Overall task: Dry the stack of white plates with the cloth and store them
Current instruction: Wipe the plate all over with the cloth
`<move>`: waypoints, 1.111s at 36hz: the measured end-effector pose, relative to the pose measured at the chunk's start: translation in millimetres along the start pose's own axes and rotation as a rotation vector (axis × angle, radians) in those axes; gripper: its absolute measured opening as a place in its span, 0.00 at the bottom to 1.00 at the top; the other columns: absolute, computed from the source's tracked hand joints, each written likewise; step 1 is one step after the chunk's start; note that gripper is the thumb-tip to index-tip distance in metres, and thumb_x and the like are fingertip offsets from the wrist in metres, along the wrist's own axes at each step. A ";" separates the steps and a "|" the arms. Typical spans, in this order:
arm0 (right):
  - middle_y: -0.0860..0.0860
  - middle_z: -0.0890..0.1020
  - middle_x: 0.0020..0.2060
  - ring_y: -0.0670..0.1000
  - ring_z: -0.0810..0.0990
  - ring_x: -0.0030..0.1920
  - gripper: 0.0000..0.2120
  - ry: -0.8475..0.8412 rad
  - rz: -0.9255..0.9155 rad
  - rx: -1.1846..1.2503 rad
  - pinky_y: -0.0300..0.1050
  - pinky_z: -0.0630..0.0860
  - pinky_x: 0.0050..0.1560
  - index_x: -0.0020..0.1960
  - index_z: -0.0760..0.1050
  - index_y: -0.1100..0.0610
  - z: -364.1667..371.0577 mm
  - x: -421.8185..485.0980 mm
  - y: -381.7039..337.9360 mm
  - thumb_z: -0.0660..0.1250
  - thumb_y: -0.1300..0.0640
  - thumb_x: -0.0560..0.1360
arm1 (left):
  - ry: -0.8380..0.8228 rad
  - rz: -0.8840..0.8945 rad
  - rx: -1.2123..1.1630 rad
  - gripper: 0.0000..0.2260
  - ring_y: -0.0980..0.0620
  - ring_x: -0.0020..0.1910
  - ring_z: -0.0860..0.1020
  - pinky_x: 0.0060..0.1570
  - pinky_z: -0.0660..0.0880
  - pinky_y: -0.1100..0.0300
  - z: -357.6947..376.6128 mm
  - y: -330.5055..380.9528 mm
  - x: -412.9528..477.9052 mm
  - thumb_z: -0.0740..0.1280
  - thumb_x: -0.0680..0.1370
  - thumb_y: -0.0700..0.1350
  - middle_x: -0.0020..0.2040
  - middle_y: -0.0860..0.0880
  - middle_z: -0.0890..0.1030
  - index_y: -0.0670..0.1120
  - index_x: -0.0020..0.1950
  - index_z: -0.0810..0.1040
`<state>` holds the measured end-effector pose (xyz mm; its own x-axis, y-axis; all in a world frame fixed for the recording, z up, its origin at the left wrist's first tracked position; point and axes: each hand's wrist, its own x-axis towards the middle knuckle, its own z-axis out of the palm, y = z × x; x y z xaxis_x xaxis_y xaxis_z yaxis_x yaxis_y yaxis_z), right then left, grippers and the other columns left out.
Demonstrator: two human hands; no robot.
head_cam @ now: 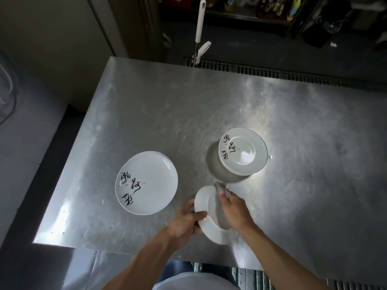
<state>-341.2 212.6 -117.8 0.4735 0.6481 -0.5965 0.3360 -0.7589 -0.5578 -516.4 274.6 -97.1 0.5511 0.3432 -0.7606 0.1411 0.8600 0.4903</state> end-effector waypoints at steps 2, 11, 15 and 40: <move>0.57 0.83 0.55 0.56 0.82 0.54 0.28 0.015 0.062 0.073 0.49 0.78 0.54 0.68 0.75 0.50 -1.2 2.3 1.2 0.51 0.34 0.81 | 0.053 0.027 -0.093 0.23 0.40 0.51 0.81 0.46 0.81 0.48 1.4 -7.7 1.3 0.73 0.73 0.34 0.61 0.36 0.80 0.41 0.68 0.72; 0.20 0.64 0.67 0.29 0.64 0.69 0.17 -0.180 -0.464 -0.050 0.26 0.58 0.69 0.70 0.67 0.30 13.1 -28.5 -2.6 0.54 0.38 0.82 | -0.130 -0.019 -0.052 0.22 0.41 0.58 0.82 0.53 0.81 0.45 -8.2 -7.2 -3.7 0.69 0.76 0.40 0.62 0.37 0.82 0.42 0.70 0.75; 0.43 0.70 0.73 0.50 0.71 0.72 0.19 -0.113 -0.301 -0.116 0.51 0.67 0.72 0.74 0.70 0.42 3.4 -9.8 -3.0 0.54 0.44 0.84 | -0.124 -0.035 0.015 0.25 0.39 0.60 0.82 0.56 0.82 0.41 -9.6 -8.1 -4.0 0.70 0.75 0.36 0.64 0.36 0.81 0.42 0.72 0.72; 0.51 0.77 0.67 0.54 0.79 0.62 0.22 -0.105 -0.136 0.014 0.49 0.78 0.60 0.75 0.65 0.37 -5.5 -14.1 10.0 0.52 0.36 0.82 | 0.064 0.024 -0.236 0.21 0.39 0.50 0.84 0.47 0.83 0.43 5.4 -28.9 -4.9 0.70 0.76 0.33 0.57 0.35 0.84 0.38 0.69 0.75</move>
<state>-340.0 195.5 -111.8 0.3362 0.7482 -0.5720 0.3793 -0.6634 -0.6450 -518.8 246.1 -105.3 0.4981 0.3816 -0.7786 -0.0719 0.9131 0.4014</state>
